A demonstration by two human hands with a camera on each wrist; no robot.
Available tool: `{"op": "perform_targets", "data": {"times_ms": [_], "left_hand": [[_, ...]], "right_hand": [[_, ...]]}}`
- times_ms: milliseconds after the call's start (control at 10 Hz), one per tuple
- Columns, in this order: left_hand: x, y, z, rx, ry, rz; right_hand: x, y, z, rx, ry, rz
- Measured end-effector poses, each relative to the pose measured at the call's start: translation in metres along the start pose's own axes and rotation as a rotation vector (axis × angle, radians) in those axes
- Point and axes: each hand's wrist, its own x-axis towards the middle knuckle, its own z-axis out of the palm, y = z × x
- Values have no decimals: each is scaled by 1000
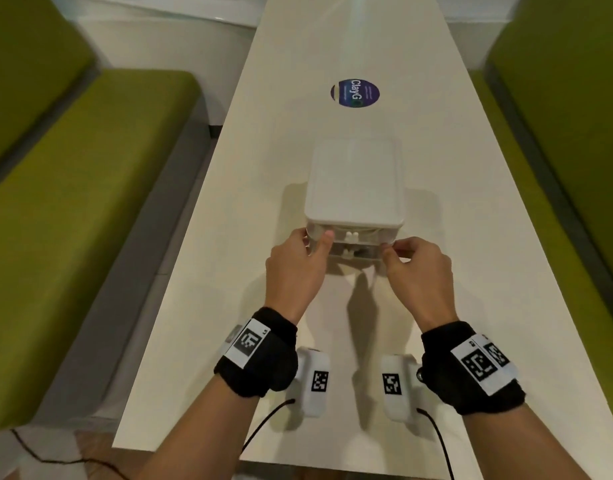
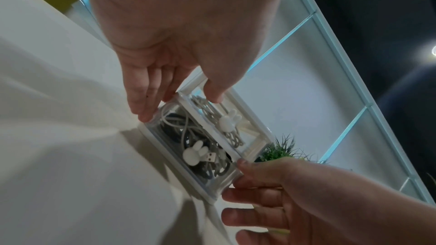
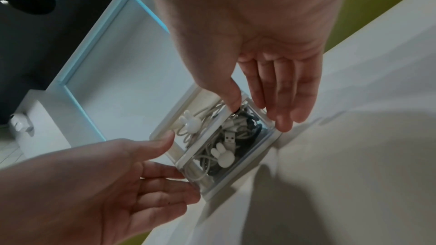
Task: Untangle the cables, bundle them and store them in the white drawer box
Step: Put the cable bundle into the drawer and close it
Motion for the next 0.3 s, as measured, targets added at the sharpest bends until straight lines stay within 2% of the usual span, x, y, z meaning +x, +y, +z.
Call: {"op": "perform_targets", "data": {"times_ms": [300], "left_hand": [[44,20,8,-65,-24,-38]], "right_hand": [[49,-12,1,32,-10,53]]}}
